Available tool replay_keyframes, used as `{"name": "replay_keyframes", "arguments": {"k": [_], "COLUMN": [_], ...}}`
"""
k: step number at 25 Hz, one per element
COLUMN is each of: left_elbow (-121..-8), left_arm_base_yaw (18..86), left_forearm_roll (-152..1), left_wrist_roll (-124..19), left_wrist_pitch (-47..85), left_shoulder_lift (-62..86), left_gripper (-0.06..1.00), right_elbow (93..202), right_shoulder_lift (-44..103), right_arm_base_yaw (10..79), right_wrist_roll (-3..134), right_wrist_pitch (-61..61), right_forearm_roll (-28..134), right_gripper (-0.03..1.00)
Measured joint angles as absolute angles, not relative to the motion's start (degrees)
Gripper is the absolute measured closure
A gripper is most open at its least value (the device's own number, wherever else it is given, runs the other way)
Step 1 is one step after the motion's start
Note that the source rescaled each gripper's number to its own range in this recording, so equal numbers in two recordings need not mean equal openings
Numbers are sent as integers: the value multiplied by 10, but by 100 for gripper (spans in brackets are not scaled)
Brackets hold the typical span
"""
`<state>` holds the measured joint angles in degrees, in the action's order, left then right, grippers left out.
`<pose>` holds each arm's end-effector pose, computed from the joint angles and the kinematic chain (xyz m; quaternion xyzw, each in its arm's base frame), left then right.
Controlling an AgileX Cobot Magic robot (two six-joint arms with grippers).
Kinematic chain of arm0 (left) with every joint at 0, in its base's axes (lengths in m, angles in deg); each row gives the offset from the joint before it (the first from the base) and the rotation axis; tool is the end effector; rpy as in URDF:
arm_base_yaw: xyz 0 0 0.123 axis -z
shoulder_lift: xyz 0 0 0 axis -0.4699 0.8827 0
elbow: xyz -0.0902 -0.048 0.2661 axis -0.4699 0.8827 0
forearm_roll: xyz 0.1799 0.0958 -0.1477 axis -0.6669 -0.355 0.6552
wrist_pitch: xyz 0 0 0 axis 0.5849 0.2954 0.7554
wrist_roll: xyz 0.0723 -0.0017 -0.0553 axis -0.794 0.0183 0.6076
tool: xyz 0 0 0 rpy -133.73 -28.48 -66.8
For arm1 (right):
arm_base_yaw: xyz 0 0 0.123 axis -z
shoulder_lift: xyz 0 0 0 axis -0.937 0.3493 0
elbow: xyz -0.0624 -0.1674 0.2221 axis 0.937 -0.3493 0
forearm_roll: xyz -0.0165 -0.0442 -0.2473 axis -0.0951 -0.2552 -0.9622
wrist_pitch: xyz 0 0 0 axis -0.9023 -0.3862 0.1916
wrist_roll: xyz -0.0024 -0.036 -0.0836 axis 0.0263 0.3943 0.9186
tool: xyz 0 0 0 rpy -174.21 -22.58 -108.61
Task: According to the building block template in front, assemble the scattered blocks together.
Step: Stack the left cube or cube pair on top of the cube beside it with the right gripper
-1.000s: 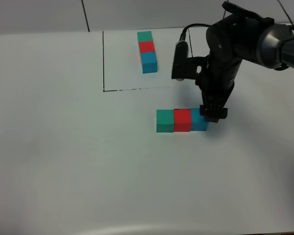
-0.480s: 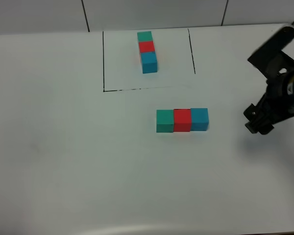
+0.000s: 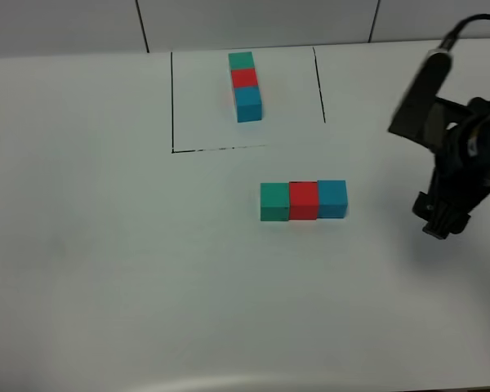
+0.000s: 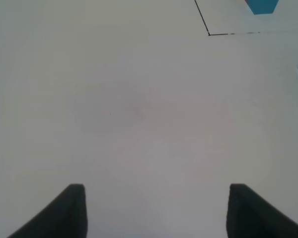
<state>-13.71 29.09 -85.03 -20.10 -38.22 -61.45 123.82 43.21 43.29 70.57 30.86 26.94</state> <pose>-0.0067 -0.0056 0.2786 0.0184 0.8514 -0.0357 0.5229 0.2745 0.1155 0.2401 -0.5234 0.8163 -0.1256 0.2095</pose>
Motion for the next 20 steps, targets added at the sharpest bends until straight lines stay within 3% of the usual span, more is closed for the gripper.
{"name": "replay_keyframes", "arguments": {"k": [6, 11, 20], "left_elbow": [-137, -137, -137], "left_arm_base_yaw": [291, 291, 291], "left_forearm_roll": [-850, -850, -850], "left_wrist_roll": [-201, -201, -201], "left_wrist_pitch": [-382, -382, -382], "left_shoulder_lift": [-614, -614, -614], "left_gripper": [64, 64, 64], "right_elbow": [1427, 1580, 1614], "right_shoulder_lift": [586, 719, 817], "right_arm_base_yaw": [387, 372, 372], "right_wrist_roll": [903, 954, 950], "right_wrist_pitch": [402, 497, 495], "right_forearm_roll": [413, 459, 440], "right_gripper": [23, 23, 23]}}
